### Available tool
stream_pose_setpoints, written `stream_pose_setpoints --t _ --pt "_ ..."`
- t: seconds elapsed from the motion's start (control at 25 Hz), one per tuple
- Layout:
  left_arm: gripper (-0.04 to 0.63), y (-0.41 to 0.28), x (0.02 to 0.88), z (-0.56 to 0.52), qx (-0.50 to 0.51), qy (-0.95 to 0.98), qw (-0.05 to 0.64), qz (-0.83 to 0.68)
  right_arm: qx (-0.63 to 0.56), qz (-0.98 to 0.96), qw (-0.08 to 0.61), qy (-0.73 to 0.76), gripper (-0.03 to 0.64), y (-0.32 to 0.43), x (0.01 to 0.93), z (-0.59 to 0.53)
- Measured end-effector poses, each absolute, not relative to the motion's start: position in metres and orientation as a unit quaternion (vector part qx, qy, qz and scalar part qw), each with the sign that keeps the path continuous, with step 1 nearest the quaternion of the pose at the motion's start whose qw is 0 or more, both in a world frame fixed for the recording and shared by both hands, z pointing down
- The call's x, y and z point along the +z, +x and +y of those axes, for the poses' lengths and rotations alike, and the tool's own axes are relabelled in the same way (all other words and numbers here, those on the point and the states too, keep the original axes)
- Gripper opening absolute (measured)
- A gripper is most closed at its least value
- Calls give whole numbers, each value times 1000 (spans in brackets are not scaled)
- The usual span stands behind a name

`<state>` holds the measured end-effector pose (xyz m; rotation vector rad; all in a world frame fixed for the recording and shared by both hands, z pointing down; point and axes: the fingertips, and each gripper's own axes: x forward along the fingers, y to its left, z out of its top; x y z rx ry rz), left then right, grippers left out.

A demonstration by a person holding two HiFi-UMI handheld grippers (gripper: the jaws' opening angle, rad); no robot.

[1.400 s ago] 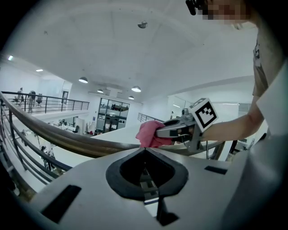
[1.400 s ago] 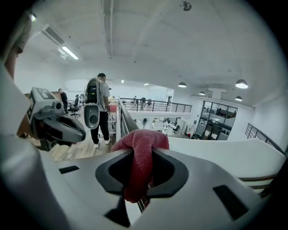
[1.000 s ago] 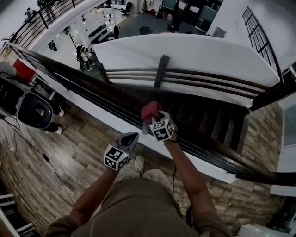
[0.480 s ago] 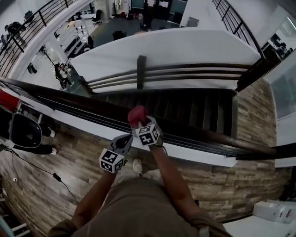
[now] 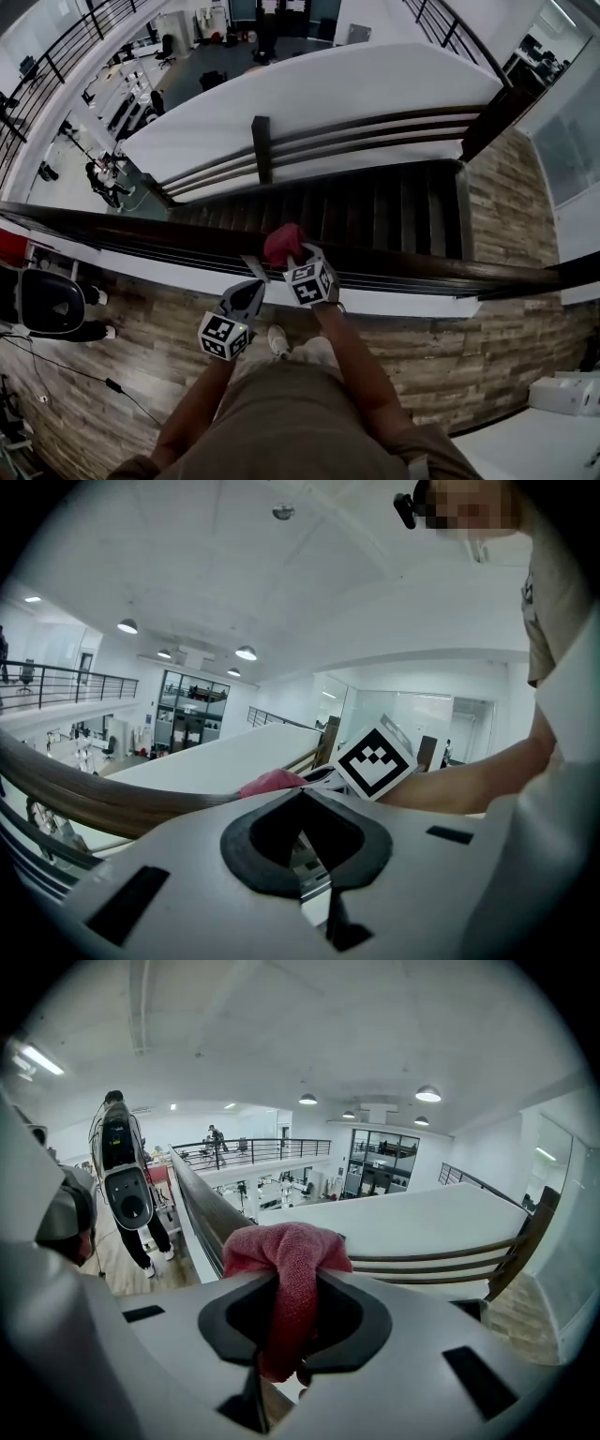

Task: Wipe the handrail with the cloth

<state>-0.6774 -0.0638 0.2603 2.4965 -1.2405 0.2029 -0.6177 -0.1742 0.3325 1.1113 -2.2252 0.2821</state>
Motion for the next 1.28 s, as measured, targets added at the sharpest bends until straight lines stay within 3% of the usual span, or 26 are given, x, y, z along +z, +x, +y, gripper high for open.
stream_pose_setpoints --t 0.4,1.0,1.28 --pt "17 -571 264 -91 93 893 168 -407 118 -845 312 419 75 -524 335 -187" --pt "17 -340 264 -135 105 865 167 -460 103 -863 339 360 75 -297 330 -189" --pt "17 -263 260 -147 115 870 152 -455 120 -862 339 357 75 -228 331 -187"
